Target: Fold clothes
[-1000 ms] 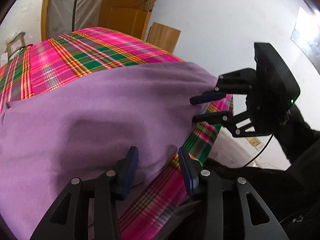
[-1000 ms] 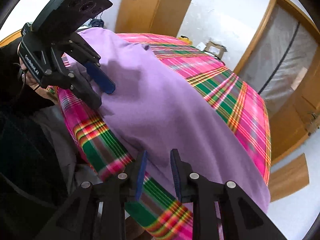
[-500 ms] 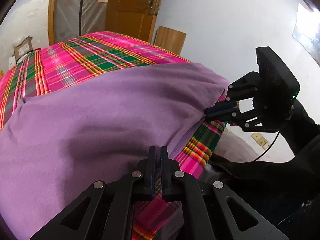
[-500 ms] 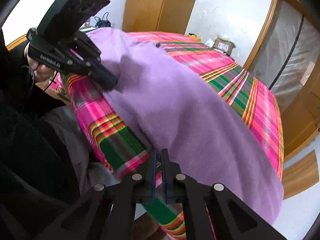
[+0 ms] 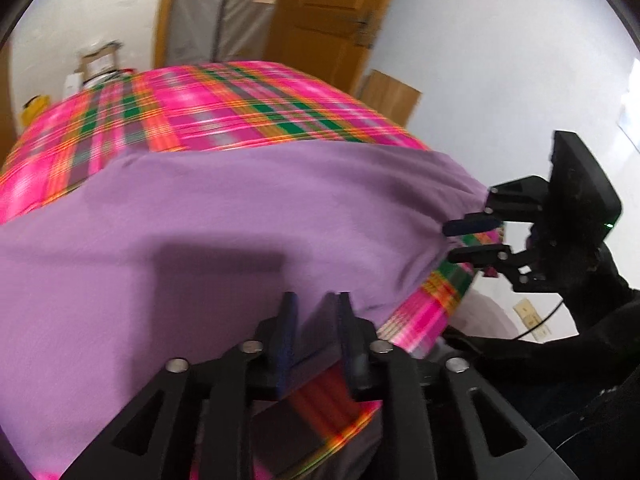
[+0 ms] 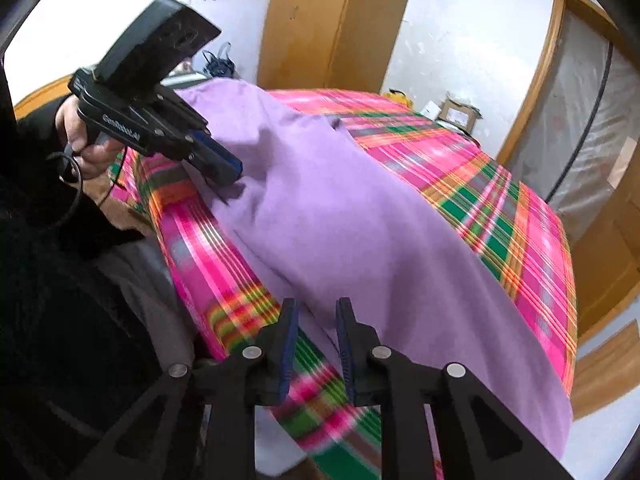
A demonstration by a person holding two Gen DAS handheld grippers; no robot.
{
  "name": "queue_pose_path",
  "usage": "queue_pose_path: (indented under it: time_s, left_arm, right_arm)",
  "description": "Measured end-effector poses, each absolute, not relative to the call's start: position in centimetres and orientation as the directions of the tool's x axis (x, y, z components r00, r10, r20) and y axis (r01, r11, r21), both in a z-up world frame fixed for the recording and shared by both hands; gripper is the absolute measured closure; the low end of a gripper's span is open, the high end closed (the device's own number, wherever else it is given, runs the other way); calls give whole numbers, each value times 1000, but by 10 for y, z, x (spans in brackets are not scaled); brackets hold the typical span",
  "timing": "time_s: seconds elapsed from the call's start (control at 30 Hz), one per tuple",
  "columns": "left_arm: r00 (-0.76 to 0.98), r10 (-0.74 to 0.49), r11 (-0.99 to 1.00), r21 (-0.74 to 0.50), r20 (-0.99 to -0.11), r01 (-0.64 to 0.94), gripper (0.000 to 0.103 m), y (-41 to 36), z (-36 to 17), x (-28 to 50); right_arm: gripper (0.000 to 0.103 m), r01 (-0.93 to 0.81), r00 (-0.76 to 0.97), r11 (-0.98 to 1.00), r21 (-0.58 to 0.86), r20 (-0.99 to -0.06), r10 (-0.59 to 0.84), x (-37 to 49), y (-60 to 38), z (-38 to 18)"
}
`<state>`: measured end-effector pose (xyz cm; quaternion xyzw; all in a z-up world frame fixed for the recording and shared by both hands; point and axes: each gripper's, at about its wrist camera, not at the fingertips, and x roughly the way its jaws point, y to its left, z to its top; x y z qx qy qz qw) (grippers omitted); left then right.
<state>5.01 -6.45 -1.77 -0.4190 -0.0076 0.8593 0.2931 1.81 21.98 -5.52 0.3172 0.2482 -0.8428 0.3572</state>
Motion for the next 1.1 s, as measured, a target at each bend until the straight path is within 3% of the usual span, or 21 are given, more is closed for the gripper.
queue_pose_path:
  time_s: [0.2, 0.37, 0.5, 0.8, 1.1]
  left_arm:
    - [-583, 395, -916, -258, -710, -307, 71, -123, -16, 64]
    - [-717, 186, -961, -277, -672, 11, 70, -199, -7, 82]
    - [-759, -22, -913, -297, -651, 281, 56, -264, -5, 100]
    - [-772, -102, -846, -354, -627, 399, 56, -305, -9, 122]
    - [-752, -95, -806, -393, -653, 443, 56, -311, -22, 125]
  right_arm:
    - [83, 803, -510, -570, -173, -695, -507, 12, 196, -54]
    - [83, 819, -492, -549, -164, -693, -526, 4, 182, -56]
    - [83, 828, -482, -537, -162, -695, -534, 0, 173, -57]
    - [83, 831, -471, -533, -158, -709, -525, -1, 166, -61]
    - [83, 831, -471, -530, -168, -719, -511, -5, 164, -62]
